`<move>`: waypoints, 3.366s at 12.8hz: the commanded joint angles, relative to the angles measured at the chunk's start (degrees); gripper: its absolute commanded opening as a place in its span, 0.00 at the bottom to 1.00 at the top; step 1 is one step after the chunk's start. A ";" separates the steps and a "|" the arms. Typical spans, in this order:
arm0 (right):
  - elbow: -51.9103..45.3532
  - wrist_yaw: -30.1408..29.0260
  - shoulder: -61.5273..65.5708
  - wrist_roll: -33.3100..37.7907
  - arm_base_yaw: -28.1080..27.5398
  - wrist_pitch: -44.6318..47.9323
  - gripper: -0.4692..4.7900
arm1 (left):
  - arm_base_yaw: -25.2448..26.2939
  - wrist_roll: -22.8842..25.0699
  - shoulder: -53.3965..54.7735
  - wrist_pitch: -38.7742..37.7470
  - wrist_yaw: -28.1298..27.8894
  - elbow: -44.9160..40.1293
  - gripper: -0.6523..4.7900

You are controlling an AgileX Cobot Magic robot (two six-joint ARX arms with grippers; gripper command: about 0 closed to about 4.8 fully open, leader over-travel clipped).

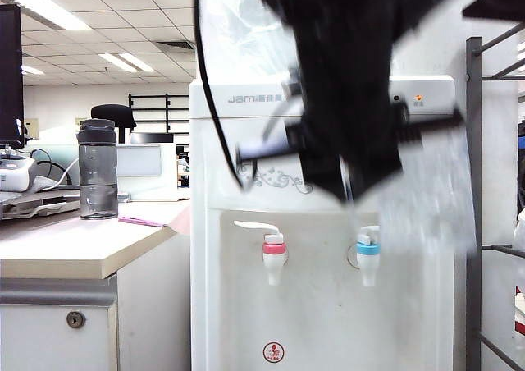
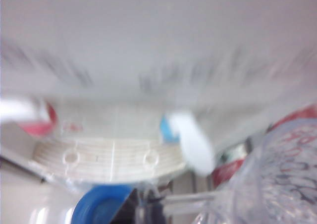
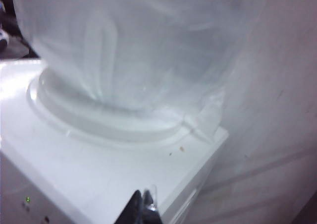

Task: Pick up the plastic mug from the left desk, go to the cold water outlet of the water dispenser, press the vertical switch to get some water, then put the mug back on the desk.

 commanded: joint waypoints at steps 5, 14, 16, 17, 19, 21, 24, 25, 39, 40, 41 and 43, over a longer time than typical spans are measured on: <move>0.70 0.17 -3.34 5.46 -2.19 1.14 0.09 | -0.17 5.18 -12.00 -0.37 -5.62 0.31 0.11; 0.70 0.13 -4.57 8.41 -2.08 1.20 0.09 | -0.04 16.24 -25.64 -0.46 -18.58 0.33 0.11; 0.70 0.13 -4.94 8.41 -2.08 1.22 0.09 | 0.09 21.33 -27.87 -0.46 -23.74 0.35 0.11; 0.79 0.11 -5.66 8.44 -2.08 1.16 0.09 | 9.75 24.22 -32.89 -4.61 -30.10 0.35 0.11; 0.79 0.11 -5.68 8.41 -2.08 1.20 0.09 | 19.89 23.39 -34.47 -7.61 -22.91 0.33 0.11; 0.79 -0.13 -5.81 8.41 -2.08 1.20 0.09 | 44.37 23.89 -34.47 -2.34 2.82 -4.52 0.11; 0.79 -0.35 -5.81 8.41 -2.08 1.20 0.09 | 48.11 30.40 -34.34 15.26 8.72 -15.45 0.11; 0.79 -0.31 -5.79 8.41 -2.08 1.16 0.09 | 48.59 30.40 -32.94 21.03 9.16 -19.87 0.11; 0.79 -3.37 -8.17 8.41 -2.08 0.55 0.09 | 49.51 22.40 -9.66 29.42 -3.23 -20.74 0.11; 0.79 -3.37 -8.33 8.41 -2.08 0.52 0.09 | 49.51 22.43 -8.87 30.67 -3.26 -20.74 0.11; 0.79 -3.41 -8.57 8.41 -2.08 0.26 0.09 | 49.55 22.45 -6.36 34.10 -2.99 -20.74 0.11; 0.79 -4.42 -8.57 8.41 -2.08 0.07 0.09 | 49.72 22.45 -2.93 38.45 -0.81 -20.74 0.11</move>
